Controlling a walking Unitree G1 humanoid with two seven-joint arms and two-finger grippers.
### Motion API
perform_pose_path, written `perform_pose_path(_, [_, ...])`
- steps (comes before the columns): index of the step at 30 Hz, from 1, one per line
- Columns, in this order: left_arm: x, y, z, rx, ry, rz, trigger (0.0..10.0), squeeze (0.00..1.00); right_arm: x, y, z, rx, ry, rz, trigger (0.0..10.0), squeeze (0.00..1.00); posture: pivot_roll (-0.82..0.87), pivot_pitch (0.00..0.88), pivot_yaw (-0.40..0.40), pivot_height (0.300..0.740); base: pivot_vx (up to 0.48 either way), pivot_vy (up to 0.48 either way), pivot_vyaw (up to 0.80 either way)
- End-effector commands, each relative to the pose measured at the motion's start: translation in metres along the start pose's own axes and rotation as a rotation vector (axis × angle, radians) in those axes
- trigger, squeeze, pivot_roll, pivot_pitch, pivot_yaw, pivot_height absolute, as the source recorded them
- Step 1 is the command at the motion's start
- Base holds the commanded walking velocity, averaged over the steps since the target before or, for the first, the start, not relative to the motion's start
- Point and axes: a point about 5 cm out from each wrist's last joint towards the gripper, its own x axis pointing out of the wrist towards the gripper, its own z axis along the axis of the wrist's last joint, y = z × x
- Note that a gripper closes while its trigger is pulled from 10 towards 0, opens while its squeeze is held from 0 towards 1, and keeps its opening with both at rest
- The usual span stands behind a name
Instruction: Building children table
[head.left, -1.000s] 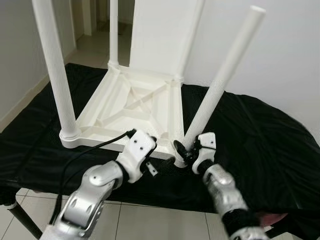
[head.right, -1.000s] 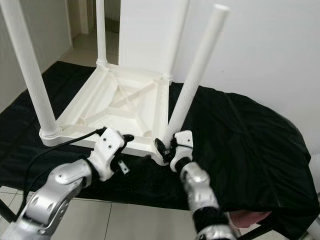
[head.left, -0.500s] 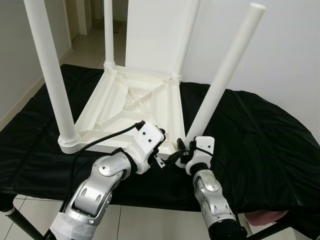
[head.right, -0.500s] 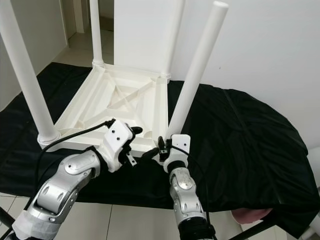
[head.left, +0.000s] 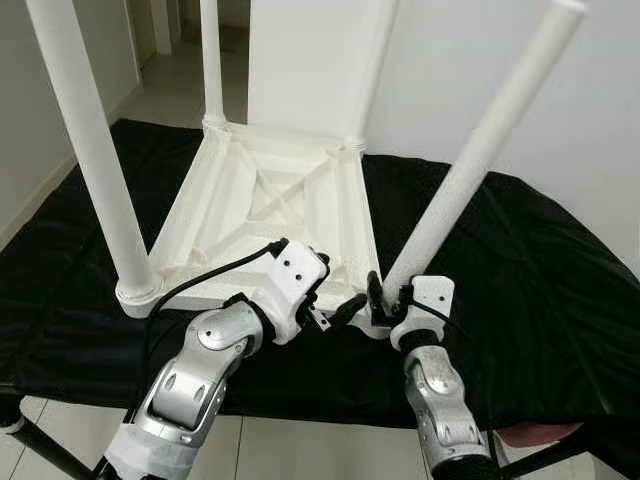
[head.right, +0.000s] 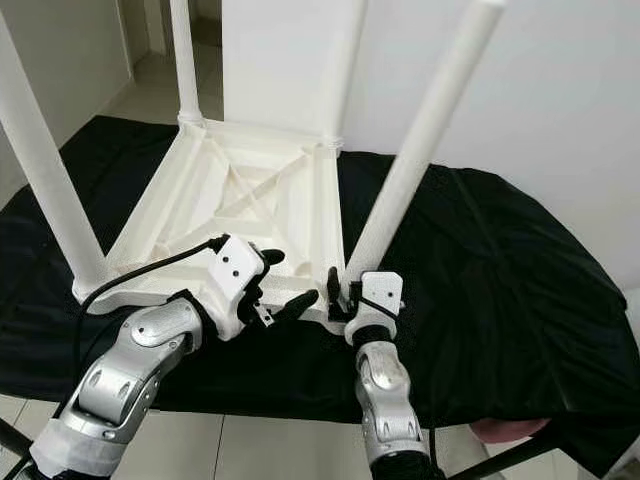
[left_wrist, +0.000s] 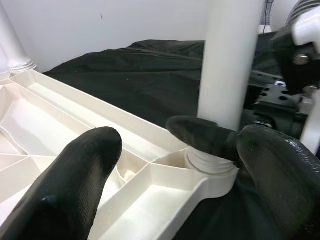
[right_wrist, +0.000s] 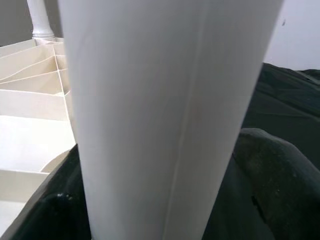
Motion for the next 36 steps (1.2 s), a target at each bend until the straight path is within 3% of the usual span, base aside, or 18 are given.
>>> perform_pose_path(1, [0.001,0.003,-0.003,0.005,0.008,0.088,10.0,0.0,-0.003,-0.003,0.002,0.011,-0.01,-0.014,10.0,0.0,0.02,0.0,-0.116,0.74,0.0,0.0,0.0])
perform_pose_path(10, [0.0,0.014,-0.001,-0.01,-0.02,0.192,10.0,0.0,-0.012,-0.005,-0.002,-0.018,0.007,0.014,10.0,0.0,0.02,0.0,-0.12,0.74,0.0,0.0,0.0])
perform_pose_path(15, [-0.002,0.019,0.001,-0.016,-0.029,0.218,10.0,0.0,-0.01,-0.015,0.0,-0.026,0.007,-0.016,10.0,0.0,0.02,0.0,-0.121,0.74,0.0,0.0,0.0])
perform_pose_path(20, [-0.002,0.018,-0.002,-0.015,-0.016,0.216,10.0,0.0,-0.009,-0.006,0.003,-0.031,0.003,0.081,10.0,0.0,0.02,0.0,-0.119,0.74,0.0,0.0,0.0])
perform_pose_path(26, [-0.001,0.019,-0.011,-0.044,0.033,0.224,10.0,0.0,-0.01,-0.003,0.004,-0.033,0.01,0.1,10.0,0.0,0.02,0.0,-0.119,0.74,0.0,0.0,0.0])
perform_pose_path(28, [-0.003,0.041,-0.023,-0.057,0.108,0.401,10.0,0.0,-0.01,0.001,0.005,-0.043,0.011,0.124,10.0,0.0,0.02,0.0,-0.118,0.74,0.0,0.0,0.0])
perform_pose_path(29, [-0.003,0.041,-0.023,-0.057,0.108,0.401,10.0,0.0,-0.01,0.001,0.005,-0.043,0.011,0.124,10.0,0.0,0.02,0.0,-0.118,0.74,0.0,0.0,0.0])
perform_pose_path(31, [-0.006,0.053,-0.029,-0.073,0.153,0.509,10.0,0.0,-0.012,0.006,0.005,-0.055,0.014,0.167,10.0,0.0,0.03,0.0,-0.117,0.74,0.0,0.0,0.0])
perform_pose_path(36, [-0.008,0.056,-0.036,-0.08,0.196,0.555,10.0,0.0,-0.017,0.008,0.004,-0.058,0.013,0.206,10.0,0.0,0.03,0.0,-0.116,0.74,0.0,0.0,0.0])
